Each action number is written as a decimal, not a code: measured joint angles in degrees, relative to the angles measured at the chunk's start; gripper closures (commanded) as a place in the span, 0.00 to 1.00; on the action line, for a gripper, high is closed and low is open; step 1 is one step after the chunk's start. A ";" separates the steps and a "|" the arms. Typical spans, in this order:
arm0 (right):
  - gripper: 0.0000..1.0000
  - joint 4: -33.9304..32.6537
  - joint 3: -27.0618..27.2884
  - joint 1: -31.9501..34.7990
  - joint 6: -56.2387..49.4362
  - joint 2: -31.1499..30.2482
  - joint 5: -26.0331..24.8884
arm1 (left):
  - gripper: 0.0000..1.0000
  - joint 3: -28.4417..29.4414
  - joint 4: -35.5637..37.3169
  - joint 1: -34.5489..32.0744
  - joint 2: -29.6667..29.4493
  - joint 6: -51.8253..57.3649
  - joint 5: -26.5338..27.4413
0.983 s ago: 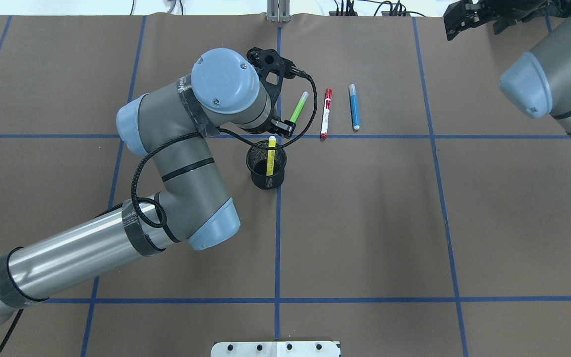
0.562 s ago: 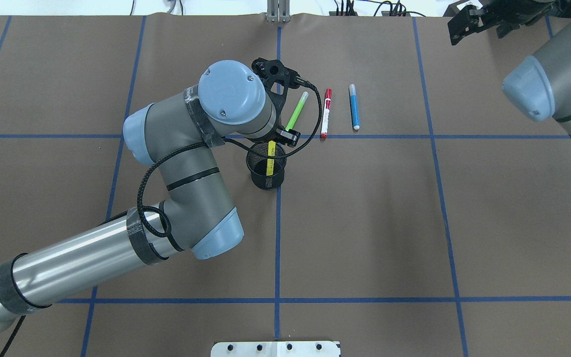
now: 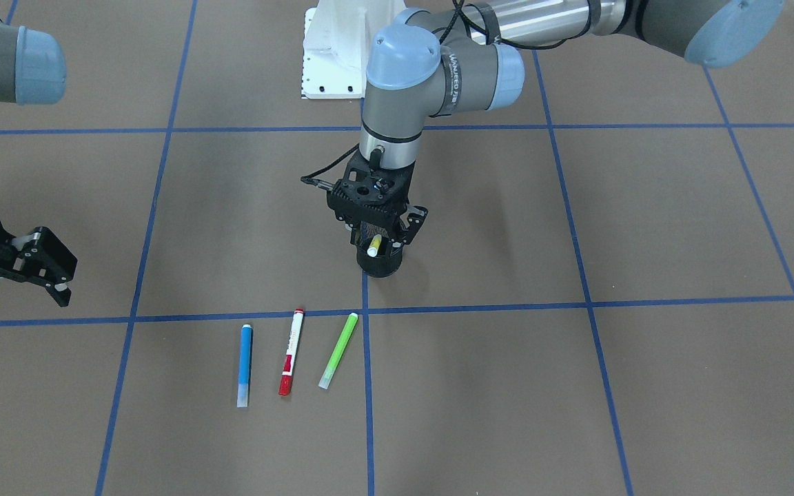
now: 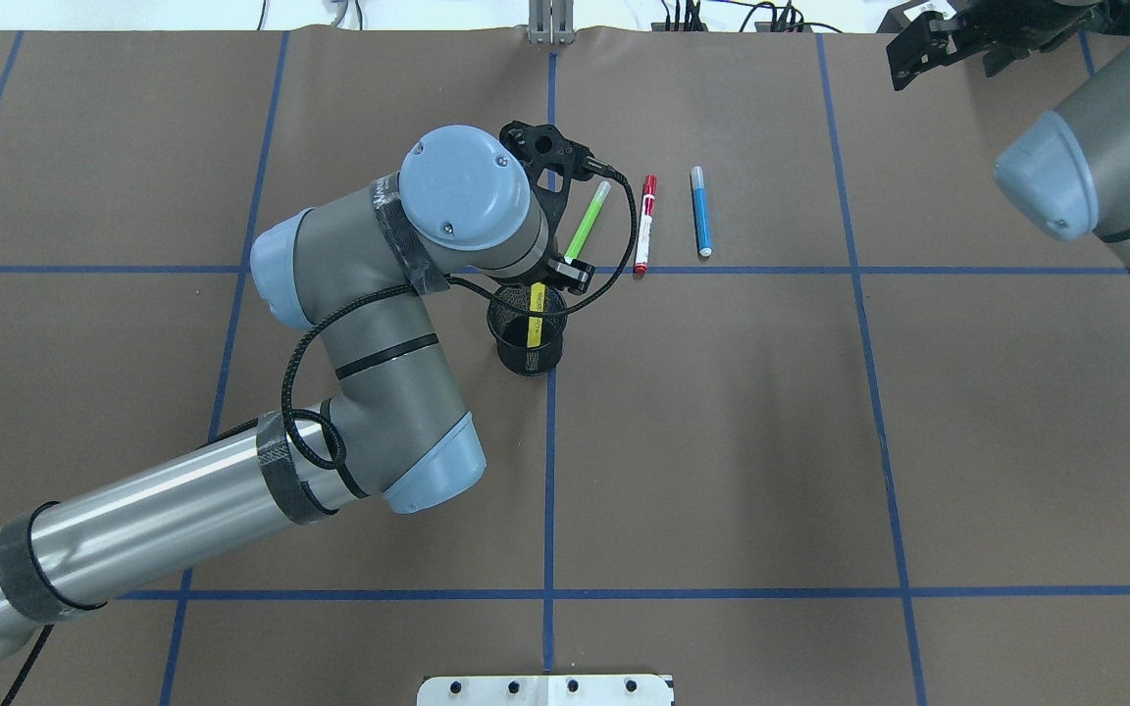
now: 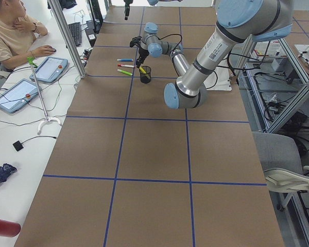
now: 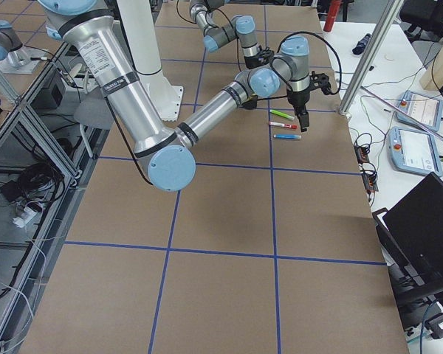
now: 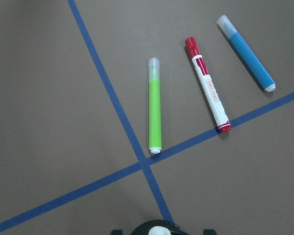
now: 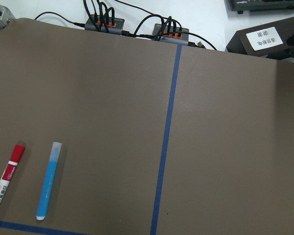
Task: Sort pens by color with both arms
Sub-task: 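Lower the left gripper into the cup and grasp the yellow marker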
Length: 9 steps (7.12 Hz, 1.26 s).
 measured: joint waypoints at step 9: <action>0.02 0.08 -0.41 -0.07 -0.09 -0.26 -0.58 | 0.68 3.93 -3.22 -0.02 -0.37 -0.24 0.00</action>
